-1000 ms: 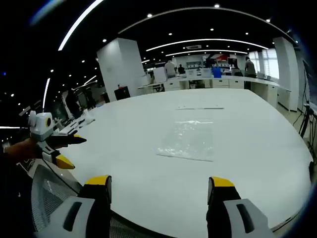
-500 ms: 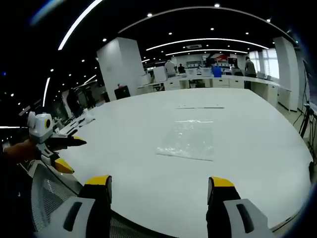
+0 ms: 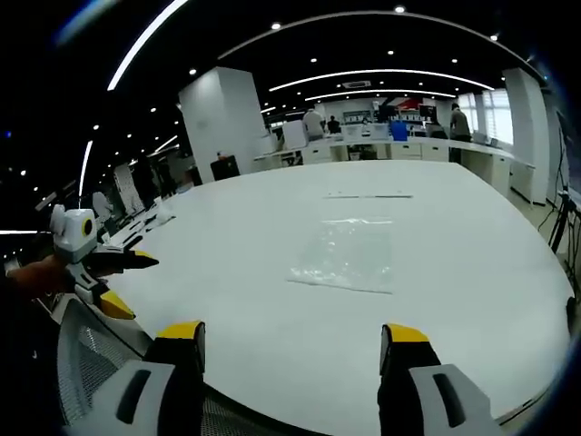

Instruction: Open the resealable bag by pulling the two sides of the seal apart until the entire bag opening is separated and visibly accessible.

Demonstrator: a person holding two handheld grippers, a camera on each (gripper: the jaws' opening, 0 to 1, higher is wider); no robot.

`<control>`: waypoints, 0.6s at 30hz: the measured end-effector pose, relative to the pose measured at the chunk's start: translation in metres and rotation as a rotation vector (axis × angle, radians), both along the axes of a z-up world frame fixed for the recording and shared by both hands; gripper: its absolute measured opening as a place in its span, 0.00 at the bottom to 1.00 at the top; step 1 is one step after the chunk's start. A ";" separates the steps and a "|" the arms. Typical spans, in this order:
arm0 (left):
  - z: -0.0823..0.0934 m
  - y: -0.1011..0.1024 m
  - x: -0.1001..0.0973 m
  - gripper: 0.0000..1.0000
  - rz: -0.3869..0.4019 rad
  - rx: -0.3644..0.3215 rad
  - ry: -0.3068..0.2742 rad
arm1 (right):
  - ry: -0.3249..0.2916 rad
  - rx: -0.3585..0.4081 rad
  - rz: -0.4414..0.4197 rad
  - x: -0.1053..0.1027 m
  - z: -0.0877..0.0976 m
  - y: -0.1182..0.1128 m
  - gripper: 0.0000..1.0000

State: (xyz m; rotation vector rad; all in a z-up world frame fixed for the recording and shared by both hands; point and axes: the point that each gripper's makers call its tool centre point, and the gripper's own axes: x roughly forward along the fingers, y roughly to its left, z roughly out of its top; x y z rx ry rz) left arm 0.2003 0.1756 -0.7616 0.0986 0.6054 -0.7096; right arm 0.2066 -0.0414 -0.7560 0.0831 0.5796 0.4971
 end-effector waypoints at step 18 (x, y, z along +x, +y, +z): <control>0.006 -0.003 0.003 0.91 -0.012 -0.004 -0.017 | 0.002 -0.010 0.015 -0.001 -0.001 0.003 0.78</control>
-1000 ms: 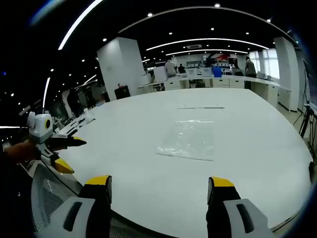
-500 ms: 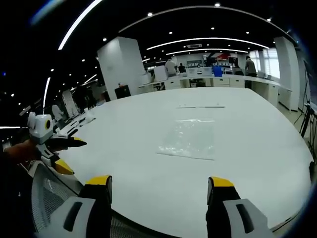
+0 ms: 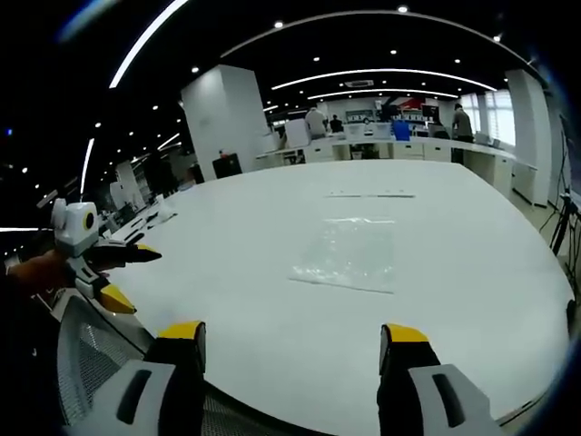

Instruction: Open the resealable bag by pulling the two sides of the seal apart until the entire bag opening is separated and visibly accessible.

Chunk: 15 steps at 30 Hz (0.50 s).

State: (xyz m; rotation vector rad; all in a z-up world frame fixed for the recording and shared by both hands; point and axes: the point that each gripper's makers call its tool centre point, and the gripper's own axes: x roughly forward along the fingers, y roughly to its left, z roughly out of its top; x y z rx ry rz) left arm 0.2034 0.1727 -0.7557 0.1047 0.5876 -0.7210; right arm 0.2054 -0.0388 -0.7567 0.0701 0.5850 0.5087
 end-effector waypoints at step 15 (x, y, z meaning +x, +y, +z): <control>-0.002 -0.001 -0.003 0.91 -0.004 -0.021 0.017 | 0.004 -0.016 0.006 -0.001 -0.002 0.000 0.77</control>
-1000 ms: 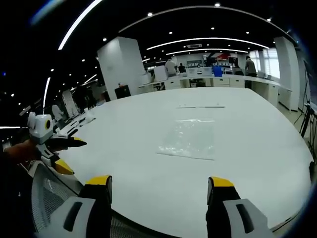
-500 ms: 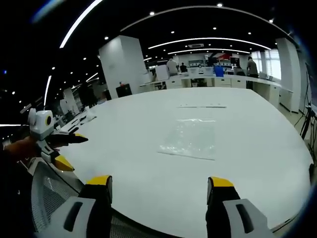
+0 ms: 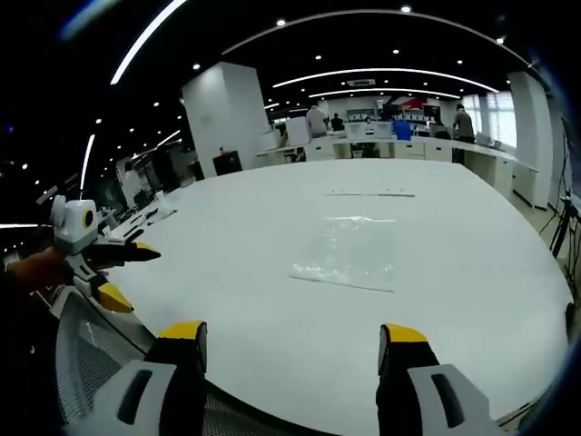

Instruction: Open the resealable bag by pulling the two sides of the seal apart until the entire bag opening is separated and visibly accessible.

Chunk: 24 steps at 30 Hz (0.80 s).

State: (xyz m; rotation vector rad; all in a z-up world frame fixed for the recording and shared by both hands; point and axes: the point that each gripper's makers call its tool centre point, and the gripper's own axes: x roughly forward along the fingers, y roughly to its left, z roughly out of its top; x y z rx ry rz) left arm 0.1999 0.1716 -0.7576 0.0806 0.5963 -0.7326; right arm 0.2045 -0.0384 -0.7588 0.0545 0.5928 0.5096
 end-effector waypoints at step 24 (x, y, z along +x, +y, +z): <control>0.004 0.002 0.003 0.91 -0.004 -0.001 -0.011 | 0.028 -0.034 0.047 0.004 -0.005 0.002 0.71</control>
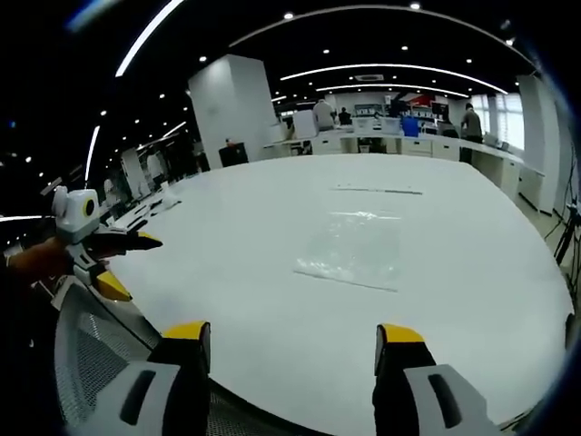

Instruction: Open the resealable bag by pulling the two sides of the seal apart until the entire bag opening is separated and visibly accessible.

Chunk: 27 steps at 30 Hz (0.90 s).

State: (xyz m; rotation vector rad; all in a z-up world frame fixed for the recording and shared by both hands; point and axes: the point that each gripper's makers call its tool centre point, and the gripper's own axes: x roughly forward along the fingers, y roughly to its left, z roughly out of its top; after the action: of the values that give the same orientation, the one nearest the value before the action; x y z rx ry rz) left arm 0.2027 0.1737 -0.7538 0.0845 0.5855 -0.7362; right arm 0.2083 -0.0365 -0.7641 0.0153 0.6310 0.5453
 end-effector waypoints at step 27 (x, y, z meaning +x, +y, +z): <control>-0.004 0.004 0.011 0.91 0.014 -0.003 0.019 | 0.019 -0.111 0.139 0.053 -0.014 0.010 0.66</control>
State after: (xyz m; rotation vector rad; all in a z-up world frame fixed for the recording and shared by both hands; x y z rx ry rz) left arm 0.2138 0.1781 -0.7579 0.0703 0.6021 -0.7251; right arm 0.2611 -0.0260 -0.7778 -0.1287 0.6834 0.6442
